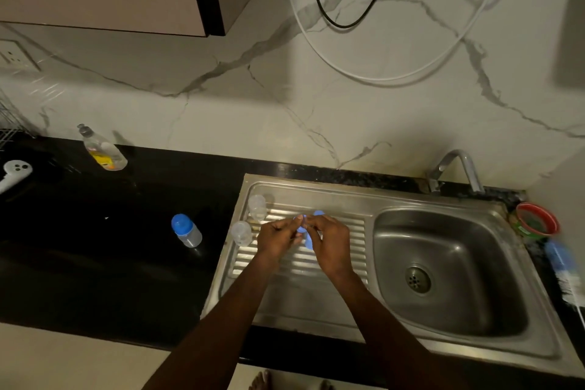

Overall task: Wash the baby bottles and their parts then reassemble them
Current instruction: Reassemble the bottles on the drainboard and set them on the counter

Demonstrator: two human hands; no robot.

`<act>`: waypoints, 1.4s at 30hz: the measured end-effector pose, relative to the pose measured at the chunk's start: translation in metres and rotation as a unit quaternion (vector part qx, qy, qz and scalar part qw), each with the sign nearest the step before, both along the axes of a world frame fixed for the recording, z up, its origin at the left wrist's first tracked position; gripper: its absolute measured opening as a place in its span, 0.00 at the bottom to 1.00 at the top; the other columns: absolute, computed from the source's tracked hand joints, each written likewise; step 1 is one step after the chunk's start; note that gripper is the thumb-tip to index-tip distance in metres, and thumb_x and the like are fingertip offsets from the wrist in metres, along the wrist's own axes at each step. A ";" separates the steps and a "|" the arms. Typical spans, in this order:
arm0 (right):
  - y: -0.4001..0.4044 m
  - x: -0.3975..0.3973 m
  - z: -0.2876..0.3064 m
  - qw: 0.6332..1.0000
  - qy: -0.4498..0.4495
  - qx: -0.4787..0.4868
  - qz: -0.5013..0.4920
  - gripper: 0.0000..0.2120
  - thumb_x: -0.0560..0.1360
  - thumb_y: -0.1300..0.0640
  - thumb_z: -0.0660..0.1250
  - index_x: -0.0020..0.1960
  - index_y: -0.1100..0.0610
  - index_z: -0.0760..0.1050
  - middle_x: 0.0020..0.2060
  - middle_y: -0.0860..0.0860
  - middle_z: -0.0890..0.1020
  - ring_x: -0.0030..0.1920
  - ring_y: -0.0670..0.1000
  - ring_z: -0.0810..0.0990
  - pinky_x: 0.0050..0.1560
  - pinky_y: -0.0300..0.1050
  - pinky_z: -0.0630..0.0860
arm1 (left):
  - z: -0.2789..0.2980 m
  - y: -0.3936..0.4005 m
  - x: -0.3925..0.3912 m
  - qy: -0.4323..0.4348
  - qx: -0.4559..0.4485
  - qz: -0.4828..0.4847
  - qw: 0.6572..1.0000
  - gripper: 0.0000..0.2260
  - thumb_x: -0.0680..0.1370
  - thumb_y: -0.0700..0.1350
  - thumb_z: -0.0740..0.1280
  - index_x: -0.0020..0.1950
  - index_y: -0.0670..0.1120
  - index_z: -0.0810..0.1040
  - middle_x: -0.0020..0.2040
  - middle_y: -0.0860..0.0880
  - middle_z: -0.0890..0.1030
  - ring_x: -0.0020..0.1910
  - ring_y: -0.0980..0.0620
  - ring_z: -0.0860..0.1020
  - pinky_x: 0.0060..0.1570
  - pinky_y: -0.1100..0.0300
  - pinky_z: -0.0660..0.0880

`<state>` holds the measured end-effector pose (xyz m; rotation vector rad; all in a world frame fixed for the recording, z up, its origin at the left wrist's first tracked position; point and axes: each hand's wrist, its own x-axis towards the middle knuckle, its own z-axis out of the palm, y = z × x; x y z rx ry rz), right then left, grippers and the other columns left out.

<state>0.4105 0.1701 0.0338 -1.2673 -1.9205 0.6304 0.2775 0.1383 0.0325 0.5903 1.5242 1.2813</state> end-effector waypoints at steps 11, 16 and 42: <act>0.005 0.004 0.001 0.992 0.031 -0.125 -0.009 0.11 0.76 0.61 0.73 0.42 0.46 0.84 0.39 0.41 0.85 0.42 0.37 0.82 0.48 0.36 0.76 | -0.018 -0.004 -0.008 0.018 -0.046 0.006 0.999 0.16 0.73 0.54 0.77 0.44 0.40 0.87 0.33 0.44 0.80 0.31 0.52 0.74 0.35 0.61 0.72; -0.010 0.006 -0.002 0.998 0.028 -0.049 0.010 0.05 0.77 0.62 0.72 0.47 0.53 0.85 0.40 0.37 0.82 0.42 0.31 0.79 0.45 0.23 0.68 | -0.021 -0.004 -0.008 -0.035 -0.048 0.016 0.998 0.18 0.72 0.53 0.79 0.46 0.37 0.87 0.34 0.42 0.79 0.28 0.51 0.72 0.29 0.62 0.68; 0.093 0.055 -0.042 0.943 -0.249 -0.181 0.125 0.10 0.73 0.59 0.75 0.54 0.59 0.81 0.54 0.56 0.82 0.56 0.58 0.81 0.53 0.37 0.73 | -0.045 0.011 -0.113 0.645 -0.232 -0.175 0.707 0.34 0.73 0.62 0.72 0.74 0.53 0.64 0.67 0.44 0.69 0.67 0.42 0.69 0.61 0.46 0.74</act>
